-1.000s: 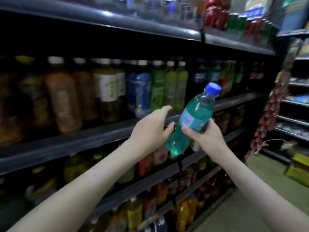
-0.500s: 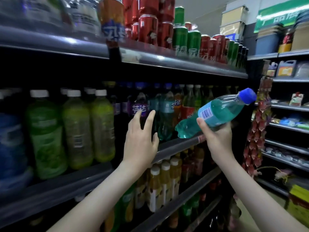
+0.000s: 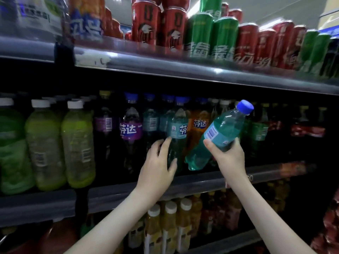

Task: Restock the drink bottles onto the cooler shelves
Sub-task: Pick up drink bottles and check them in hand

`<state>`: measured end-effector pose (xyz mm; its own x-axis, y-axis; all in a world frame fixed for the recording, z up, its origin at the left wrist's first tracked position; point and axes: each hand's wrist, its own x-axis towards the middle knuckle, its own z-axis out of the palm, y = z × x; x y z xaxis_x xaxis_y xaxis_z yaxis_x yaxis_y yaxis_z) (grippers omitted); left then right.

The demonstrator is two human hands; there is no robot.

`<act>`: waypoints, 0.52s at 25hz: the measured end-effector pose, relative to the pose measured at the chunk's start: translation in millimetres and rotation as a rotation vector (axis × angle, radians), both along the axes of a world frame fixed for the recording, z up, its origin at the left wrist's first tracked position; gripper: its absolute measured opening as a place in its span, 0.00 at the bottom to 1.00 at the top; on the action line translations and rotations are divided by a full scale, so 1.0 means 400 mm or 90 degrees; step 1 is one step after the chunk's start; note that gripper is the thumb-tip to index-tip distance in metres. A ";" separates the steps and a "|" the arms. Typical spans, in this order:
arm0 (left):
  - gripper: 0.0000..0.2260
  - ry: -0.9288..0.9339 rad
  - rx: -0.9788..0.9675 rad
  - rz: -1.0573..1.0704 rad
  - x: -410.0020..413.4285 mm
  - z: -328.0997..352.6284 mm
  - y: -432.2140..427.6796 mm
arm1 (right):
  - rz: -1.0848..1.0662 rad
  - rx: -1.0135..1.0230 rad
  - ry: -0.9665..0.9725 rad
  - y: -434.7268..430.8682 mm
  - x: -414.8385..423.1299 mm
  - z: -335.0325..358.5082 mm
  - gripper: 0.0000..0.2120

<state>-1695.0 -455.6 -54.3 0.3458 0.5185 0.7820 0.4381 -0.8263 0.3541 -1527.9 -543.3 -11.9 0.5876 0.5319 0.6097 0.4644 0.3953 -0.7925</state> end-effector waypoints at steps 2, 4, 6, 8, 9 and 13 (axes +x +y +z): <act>0.26 -0.020 0.022 0.002 0.010 0.009 -0.016 | 0.024 -0.006 -0.006 -0.003 -0.002 0.004 0.17; 0.25 -0.069 0.085 0.045 0.008 0.010 -0.020 | 0.080 0.012 0.007 -0.006 -0.022 0.008 0.16; 0.23 -0.142 0.129 0.101 -0.017 0.014 -0.001 | 0.134 0.025 0.016 0.002 -0.057 0.005 0.19; 0.22 -0.172 0.117 0.092 -0.056 0.022 0.020 | 0.166 0.009 0.001 0.023 -0.097 0.003 0.20; 0.22 -0.151 0.101 0.040 -0.071 0.025 0.026 | 0.178 -0.005 -0.015 0.039 -0.116 0.003 0.19; 0.29 -0.011 0.053 -0.037 -0.080 0.002 0.031 | 0.178 -0.082 -0.053 0.123 -0.166 -0.004 0.23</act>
